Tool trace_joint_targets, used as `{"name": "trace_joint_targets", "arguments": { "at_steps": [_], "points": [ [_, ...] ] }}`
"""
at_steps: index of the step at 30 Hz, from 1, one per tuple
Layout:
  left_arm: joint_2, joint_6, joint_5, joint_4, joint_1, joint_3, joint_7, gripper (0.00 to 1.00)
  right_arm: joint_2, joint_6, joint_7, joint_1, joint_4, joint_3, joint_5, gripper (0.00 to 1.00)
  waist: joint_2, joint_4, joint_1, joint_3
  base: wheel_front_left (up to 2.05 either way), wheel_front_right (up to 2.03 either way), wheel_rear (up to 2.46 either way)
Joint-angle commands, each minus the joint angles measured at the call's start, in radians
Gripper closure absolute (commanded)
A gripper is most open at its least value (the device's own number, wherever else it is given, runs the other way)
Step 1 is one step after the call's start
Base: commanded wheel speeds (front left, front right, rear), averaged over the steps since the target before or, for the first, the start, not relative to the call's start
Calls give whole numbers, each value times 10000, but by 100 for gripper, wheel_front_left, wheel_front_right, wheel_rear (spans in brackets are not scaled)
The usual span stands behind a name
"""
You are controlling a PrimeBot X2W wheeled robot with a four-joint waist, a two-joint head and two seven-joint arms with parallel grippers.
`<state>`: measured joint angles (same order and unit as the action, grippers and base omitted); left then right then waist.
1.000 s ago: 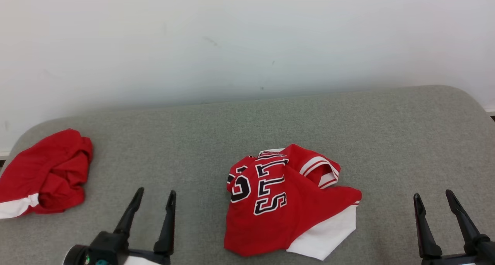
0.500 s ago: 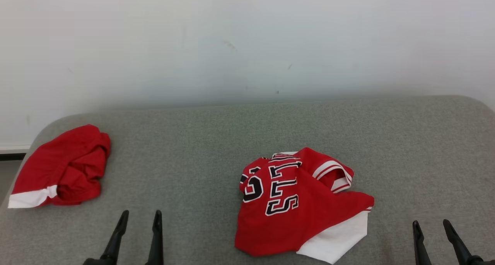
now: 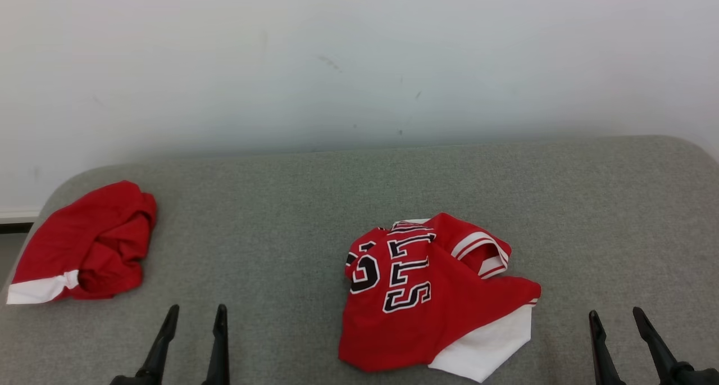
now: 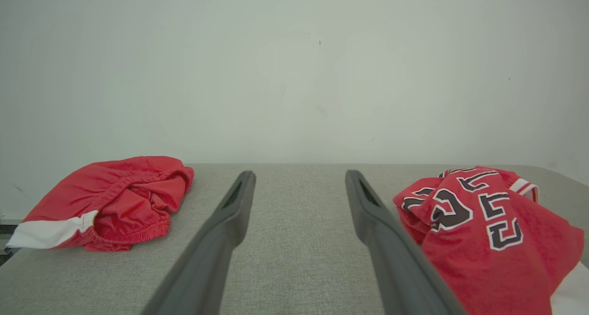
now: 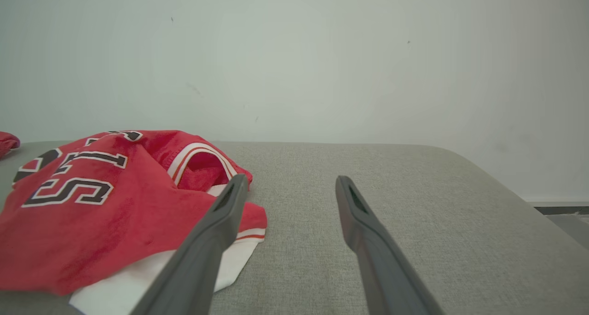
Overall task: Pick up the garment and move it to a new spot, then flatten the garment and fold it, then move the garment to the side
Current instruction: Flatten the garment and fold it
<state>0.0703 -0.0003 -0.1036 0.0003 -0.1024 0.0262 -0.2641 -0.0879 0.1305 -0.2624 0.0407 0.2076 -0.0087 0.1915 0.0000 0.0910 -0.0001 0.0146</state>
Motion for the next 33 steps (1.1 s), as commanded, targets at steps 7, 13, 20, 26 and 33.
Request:
{"name": "trace_joint_targets", "arguments": {
  "at_steps": [7, 13, 20, 26, 33],
  "points": [
    [-113, -165, 256, 57, 54, -121, -5, 0, -262, 6, 1229, -516, -456, 561, 670, 0, 0, 6, 1, -13, 0, 0, 0],
    [-153, -205, 288, 42, 121, -80, -5, 0, -716, 3, 4433, -835, -287, 1179, 1020, 0, 0, -111, 1, -86, 0, 0, 0],
    [-174, -241, 204, 138, 251, 32, -5, 0, -643, 3, 6418, -1223, 400, 1911, 1483, 0, 0, -374, 1, -332, 0, 0, 0],
    [-181, -261, 157, 150, 481, 54, -5, 0, -418, 3, 7098, -1758, 1246, 2105, 1754, 0, 0, -652, 1, -661, 0, 0, 0],
    [-183, -249, -11, 241, 776, 130, -6, 0, 44, 4, 7178, -2333, 2343, 1942, 1874, 0, 0, -936, 1, -962, 0, 0, 0]
  ]
}}
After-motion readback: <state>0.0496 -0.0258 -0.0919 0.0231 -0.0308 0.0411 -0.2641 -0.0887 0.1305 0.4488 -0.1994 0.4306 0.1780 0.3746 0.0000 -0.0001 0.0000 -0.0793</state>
